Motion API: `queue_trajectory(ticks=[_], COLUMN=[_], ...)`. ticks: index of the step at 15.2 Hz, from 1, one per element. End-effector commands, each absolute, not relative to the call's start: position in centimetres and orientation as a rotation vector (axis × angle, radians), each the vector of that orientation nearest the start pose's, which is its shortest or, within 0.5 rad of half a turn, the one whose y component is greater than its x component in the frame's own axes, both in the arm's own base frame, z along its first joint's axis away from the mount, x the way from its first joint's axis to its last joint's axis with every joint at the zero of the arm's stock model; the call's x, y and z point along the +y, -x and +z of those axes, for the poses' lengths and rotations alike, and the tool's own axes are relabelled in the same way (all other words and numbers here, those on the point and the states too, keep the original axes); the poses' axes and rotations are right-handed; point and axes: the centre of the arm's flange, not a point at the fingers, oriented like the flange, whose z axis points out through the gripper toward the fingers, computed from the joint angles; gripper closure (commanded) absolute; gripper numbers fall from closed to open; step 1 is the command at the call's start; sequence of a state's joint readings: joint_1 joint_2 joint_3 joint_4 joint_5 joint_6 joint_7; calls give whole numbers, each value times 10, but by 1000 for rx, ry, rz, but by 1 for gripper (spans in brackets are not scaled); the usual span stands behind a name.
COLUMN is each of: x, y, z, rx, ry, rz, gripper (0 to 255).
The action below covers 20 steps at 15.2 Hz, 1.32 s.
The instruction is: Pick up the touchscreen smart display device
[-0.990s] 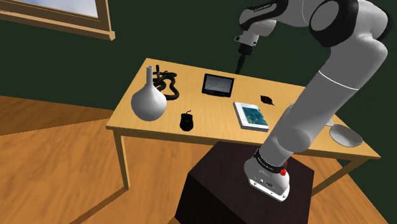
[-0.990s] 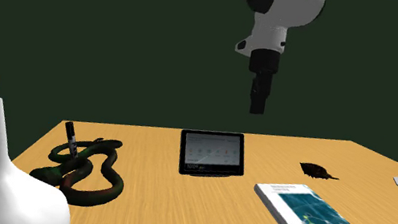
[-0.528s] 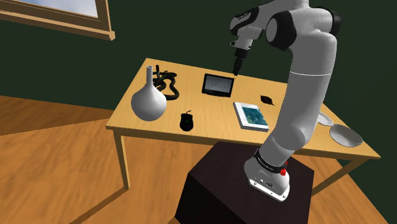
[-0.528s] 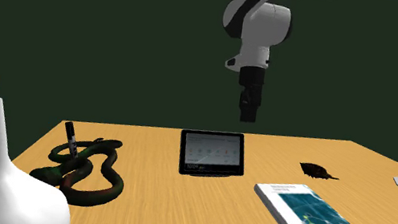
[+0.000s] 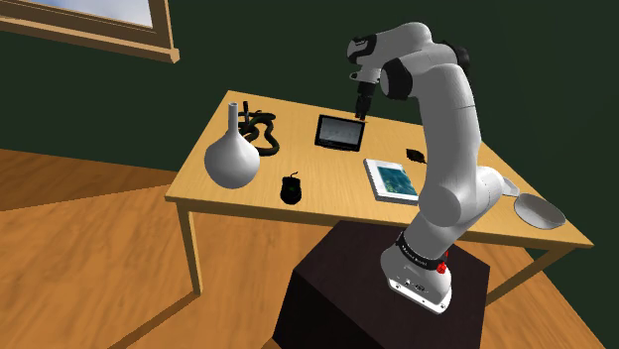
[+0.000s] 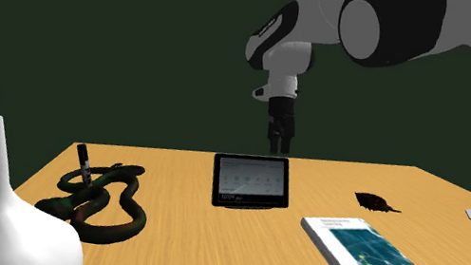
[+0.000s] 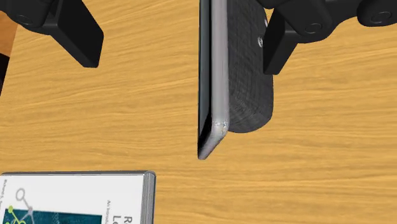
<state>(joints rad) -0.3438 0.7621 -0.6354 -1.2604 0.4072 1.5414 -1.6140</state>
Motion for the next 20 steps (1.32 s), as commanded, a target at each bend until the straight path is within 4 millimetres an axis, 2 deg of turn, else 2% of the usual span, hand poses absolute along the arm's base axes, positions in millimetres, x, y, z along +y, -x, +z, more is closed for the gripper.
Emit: queue_trajectory(ticks=[1,7,9,10,19,20], x=[-486,-486,-486,-486,-486,-486], y=[-507,-507,-507,-507,-507,-507], z=[327,292,292,292,292,297], rx=[-903,-903,-903,-903,-903,-903], ry=[2662,2662,2662,2662,2662,2662], rz=[186,186,186,186,186,186], gripper=[0,0,0,255,255,255])
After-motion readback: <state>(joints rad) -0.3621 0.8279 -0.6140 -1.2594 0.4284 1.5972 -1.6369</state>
